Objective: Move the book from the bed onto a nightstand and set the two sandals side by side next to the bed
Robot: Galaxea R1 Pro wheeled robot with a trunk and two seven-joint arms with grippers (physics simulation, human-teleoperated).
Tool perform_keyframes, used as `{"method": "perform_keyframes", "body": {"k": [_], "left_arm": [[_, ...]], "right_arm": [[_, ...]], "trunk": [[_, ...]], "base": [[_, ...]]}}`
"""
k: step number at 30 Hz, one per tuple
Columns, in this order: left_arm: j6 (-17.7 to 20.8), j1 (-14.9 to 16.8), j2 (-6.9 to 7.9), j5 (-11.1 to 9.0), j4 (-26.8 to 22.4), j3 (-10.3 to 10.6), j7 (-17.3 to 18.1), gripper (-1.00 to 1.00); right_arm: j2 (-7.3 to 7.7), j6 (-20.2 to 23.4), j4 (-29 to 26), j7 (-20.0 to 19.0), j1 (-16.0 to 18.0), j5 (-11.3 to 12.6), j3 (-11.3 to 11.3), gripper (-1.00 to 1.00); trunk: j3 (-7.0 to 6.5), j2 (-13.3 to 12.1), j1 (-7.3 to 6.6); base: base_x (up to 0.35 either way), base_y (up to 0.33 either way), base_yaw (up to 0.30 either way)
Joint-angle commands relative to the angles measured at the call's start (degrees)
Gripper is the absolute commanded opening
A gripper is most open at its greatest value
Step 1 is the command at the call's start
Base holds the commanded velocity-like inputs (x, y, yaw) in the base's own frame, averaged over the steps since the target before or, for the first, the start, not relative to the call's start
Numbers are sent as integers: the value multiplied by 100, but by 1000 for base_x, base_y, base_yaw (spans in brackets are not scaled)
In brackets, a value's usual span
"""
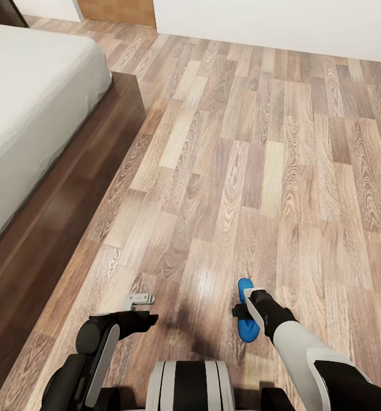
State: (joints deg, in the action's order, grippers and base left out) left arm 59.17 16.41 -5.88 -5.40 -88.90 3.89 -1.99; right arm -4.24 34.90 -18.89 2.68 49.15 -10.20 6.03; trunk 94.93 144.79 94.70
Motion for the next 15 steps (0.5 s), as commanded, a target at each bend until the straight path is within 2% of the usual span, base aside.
{"method": "perform_keyframes", "body": {"k": [1, 15], "left_arm": [[24, 2, -1, -42, -4, -3, -21, 100], [23, 2, -1, -40, -4, -2, -21, 100]], "right_arm": [[-7, 26, -9, -5, 0, -53, 48, 100], [-7, 26, -9, -5, 0, -53, 48, 100]], "trunk": [[3, 1, -1], [3, 1, -1]], "base": [[0, 0, 0], [0, 0, 0]]}}
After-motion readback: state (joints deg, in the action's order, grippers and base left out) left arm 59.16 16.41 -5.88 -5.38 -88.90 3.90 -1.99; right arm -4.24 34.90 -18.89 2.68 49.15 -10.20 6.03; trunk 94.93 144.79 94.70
